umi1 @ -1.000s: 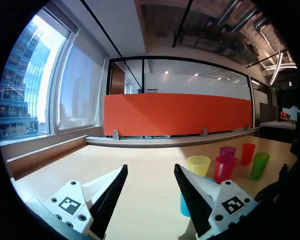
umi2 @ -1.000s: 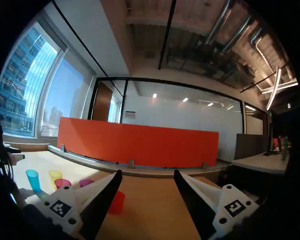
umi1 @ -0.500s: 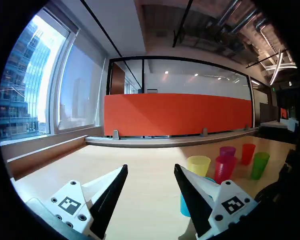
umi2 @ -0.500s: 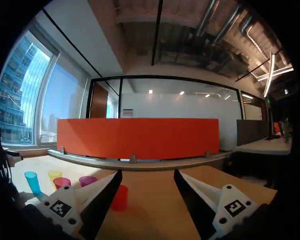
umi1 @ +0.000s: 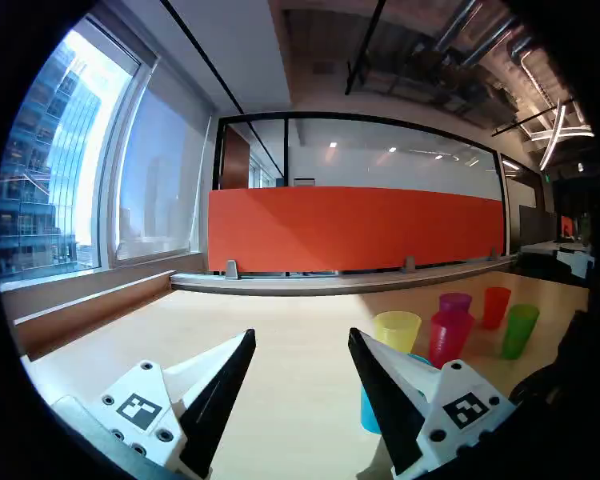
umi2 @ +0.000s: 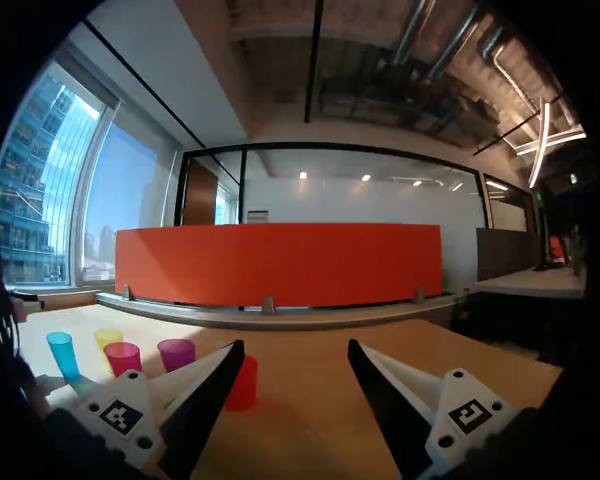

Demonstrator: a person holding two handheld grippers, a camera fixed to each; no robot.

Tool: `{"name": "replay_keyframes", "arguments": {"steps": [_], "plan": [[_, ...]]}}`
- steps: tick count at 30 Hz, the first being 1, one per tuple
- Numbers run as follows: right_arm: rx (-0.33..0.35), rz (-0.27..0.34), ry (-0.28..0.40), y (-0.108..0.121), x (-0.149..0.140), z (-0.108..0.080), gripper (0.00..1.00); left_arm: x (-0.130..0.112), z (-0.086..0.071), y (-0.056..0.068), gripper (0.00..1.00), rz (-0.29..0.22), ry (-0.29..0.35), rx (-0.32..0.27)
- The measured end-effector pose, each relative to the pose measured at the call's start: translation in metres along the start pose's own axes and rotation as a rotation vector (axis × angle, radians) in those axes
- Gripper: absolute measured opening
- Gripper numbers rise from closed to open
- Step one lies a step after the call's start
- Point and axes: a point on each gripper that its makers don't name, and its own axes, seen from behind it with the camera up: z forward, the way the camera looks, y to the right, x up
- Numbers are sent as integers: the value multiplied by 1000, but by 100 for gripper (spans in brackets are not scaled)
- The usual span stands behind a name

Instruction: Pour water

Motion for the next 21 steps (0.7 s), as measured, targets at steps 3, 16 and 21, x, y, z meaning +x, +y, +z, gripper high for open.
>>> {"name": "replay_keyframes", "arguments": {"steps": [3,16,21], "plan": [[-4,2,-12,1,-7,1,100,0,0,0,86,0,0,0],[-14,8,-34,6,-19,4,100,1,-1,0,86,0,0,0],[-13,8,-39,6,-21,4,100,0,-1,0,86,0,0,0]]}}
